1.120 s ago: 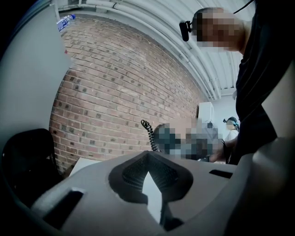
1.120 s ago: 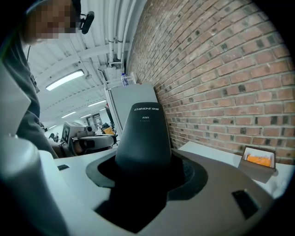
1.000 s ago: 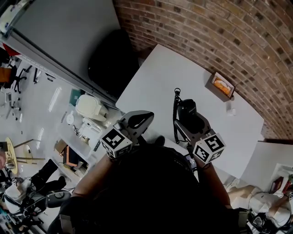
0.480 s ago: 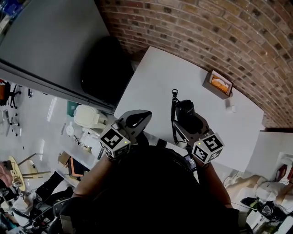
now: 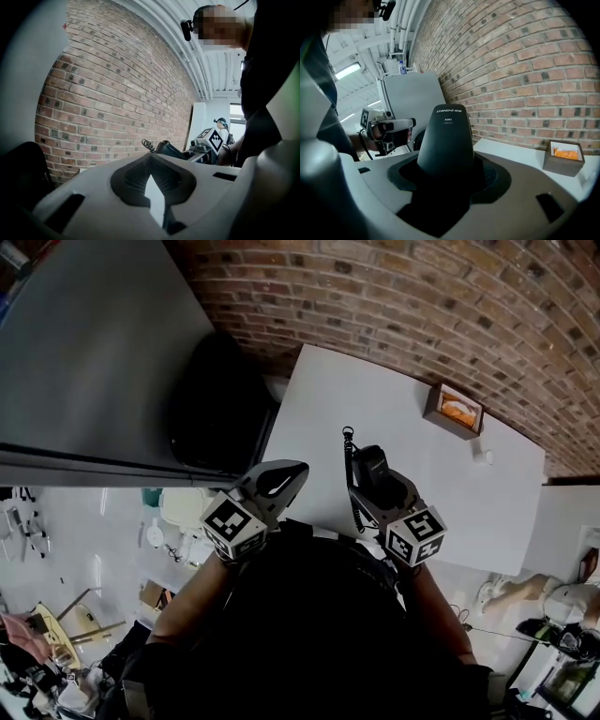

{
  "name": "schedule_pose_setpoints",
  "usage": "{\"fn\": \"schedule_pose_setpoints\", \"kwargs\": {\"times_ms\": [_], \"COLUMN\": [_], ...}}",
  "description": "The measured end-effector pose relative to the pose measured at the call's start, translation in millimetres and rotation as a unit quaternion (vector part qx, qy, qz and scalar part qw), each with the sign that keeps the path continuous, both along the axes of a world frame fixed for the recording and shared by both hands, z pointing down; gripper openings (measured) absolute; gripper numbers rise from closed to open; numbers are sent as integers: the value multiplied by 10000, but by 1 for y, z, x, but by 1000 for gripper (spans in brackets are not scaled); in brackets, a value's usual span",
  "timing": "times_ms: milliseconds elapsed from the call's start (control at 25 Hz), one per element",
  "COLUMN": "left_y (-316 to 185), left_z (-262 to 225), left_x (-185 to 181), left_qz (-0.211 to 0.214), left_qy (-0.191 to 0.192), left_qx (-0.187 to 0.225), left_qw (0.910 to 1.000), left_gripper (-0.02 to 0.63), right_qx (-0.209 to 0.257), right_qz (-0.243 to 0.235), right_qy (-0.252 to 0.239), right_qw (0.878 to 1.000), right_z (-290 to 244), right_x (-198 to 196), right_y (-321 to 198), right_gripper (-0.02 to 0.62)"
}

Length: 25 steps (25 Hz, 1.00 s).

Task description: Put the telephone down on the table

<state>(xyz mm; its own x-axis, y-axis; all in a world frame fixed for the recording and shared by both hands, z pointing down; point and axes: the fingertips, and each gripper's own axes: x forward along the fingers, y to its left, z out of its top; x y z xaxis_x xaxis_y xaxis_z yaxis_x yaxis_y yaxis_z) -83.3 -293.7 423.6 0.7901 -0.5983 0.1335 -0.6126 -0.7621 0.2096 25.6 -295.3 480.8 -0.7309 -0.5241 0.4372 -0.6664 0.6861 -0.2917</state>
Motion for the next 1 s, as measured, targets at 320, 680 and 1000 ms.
{"fn": "schedule_pose_setpoints", "kwargs": {"times_ms": [320,680,1000], "left_y": [-23,-32,-32], "left_z": [17,36,49], "left_x": [-41,-64,-74], "left_qz": [448,773,931], "left_qy": [-54,-103,-159], "left_qx": [-206,-449,-545], "left_qw": [9988,9959,9940], "left_gripper": [6,6,6], "right_qx": [-187,-621,-1048], "right_qz": [274,281,195], "right_qy": [239,636,1029], "right_qw": [9992,9956,9890], "right_z": [38,113,183], "right_x": [-50,-88,-96], "right_y": [-21,-32,-31], "right_gripper": [275,275,275]}}
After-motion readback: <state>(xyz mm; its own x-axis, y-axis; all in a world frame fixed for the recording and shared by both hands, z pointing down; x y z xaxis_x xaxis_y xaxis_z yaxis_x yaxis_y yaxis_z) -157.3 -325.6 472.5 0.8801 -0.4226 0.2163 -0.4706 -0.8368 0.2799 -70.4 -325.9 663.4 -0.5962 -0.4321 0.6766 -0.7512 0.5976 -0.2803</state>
